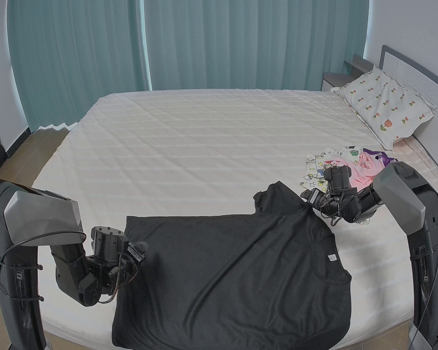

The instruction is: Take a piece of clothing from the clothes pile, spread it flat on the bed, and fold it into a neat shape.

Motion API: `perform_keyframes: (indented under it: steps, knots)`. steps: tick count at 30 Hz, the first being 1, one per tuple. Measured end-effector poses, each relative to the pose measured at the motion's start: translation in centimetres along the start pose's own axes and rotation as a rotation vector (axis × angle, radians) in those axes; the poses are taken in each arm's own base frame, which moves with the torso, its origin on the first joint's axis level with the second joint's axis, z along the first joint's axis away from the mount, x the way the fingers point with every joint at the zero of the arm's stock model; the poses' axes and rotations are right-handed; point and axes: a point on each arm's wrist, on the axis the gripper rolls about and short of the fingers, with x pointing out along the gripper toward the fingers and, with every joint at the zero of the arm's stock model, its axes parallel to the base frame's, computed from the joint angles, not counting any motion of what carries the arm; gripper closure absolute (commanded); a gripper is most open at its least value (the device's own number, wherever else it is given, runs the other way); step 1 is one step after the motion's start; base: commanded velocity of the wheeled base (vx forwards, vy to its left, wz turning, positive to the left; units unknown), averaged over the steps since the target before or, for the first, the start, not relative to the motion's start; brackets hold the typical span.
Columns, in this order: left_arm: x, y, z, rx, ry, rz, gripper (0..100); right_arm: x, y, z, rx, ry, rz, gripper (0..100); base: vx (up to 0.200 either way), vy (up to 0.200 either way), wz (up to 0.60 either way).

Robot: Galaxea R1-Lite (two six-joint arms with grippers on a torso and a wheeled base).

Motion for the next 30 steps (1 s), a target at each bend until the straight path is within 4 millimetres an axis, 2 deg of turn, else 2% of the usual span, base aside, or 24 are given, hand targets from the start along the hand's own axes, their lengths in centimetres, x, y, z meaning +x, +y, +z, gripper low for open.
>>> perform_keyframes:
  steps: [6,16,21,23,27,30]
  knots:
    - [-0.7,-0.1,-0.2,0.011,-0.017,-0.025,0,-3.3,-1.1,-0.9,0.018,0.050,-0.031,0,-0.200,0.000,0.00]
    - [-3.2,-0.3,-0.5,0.075,-0.022,-0.049,0,-11.6,-3.0,-3.5,0.056,0.084,-0.010,0,-0.200,0.000,0.00]
    - [-5.0,0.7,-1.1,0.106,0.011,-0.019,0,-15.5,-3.5,-5.3,0.082,0.073,0.036,0,-0.200,0.000,0.00]
    - [-5.7,1.4,-1.5,0.119,0.031,0.004,0,-16.8,-3.7,-5.9,0.103,0.070,0.053,0,0.000,0.000,0.00]
    - [-7.1,2.8,-2.3,0.147,0.075,0.054,0,-18.8,-3.9,-6.8,0.174,0.052,0.103,0,0.000,0.000,0.00]
    - [-7.7,3.6,-2.8,0.170,0.103,0.083,0,-19.7,-4.2,-7.3,0.204,0.054,0.114,0,0.000,0.000,0.00]
